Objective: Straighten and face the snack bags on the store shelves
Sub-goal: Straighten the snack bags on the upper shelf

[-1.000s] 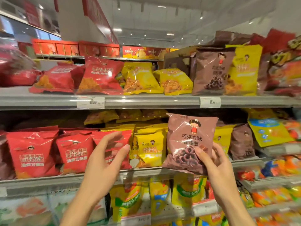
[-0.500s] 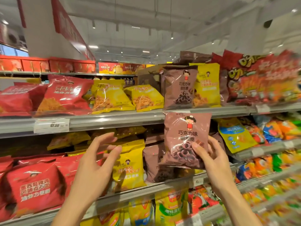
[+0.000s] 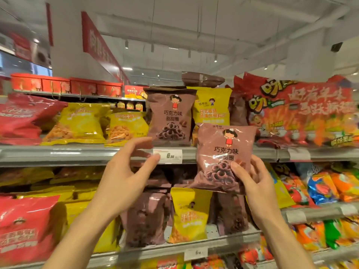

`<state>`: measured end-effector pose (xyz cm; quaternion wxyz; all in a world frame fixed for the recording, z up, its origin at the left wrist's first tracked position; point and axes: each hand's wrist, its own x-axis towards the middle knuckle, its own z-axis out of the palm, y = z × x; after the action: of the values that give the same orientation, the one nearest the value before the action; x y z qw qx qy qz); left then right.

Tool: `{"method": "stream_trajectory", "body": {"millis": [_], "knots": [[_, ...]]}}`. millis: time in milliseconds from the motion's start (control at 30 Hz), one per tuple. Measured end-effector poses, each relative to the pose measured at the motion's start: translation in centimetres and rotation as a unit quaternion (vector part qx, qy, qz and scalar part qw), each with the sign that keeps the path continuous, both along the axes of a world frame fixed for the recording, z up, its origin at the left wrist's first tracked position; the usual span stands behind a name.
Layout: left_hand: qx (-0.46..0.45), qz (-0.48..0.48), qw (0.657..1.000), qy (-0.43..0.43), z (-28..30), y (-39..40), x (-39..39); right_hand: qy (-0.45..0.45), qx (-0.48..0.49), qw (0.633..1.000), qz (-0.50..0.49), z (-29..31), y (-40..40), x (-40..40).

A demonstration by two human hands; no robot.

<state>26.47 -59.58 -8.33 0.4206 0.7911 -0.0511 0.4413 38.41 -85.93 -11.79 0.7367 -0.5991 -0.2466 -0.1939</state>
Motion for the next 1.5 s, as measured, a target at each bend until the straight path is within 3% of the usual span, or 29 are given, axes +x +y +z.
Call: {"method": "stream_trajectory", "body": {"millis": [233, 533, 967, 1200, 1333, 1500], "knots": [[0.089, 0.095, 0.991, -0.017, 4.3, -6.9, 6.9, -0.02, -0.008, 0.999, 0.033, 3.1, -4.4, 6.1], [0.189, 0.259, 0.946, 0.047, 7.3, -9.9, 13.5, -0.015, -0.004, 0.998, 0.068, 4.9, -5.2, 10.6], [0.119, 0.158, 0.98, 0.001, 7.6, -9.9, 15.2, -0.01, 0.002, 0.996, 0.092, 5.5, -4.8, 11.5], [0.166, 0.133, 0.975, -0.065, 7.1, -10.1, 15.9, -0.002, 0.027, 0.994, 0.11, 5.8, -4.7, 11.8], [0.162, 0.11, 0.98, -0.043, 7.4, -10.3, 16.1, -0.008, 0.029, 0.994, 0.108, 5.9, -4.8, 11.8], [0.124, 0.098, 0.981, -0.112, 7.0, -10.7, 15.7, -0.019, 0.049, 0.992, 0.116, 5.9, -4.9, 11.7]]}}
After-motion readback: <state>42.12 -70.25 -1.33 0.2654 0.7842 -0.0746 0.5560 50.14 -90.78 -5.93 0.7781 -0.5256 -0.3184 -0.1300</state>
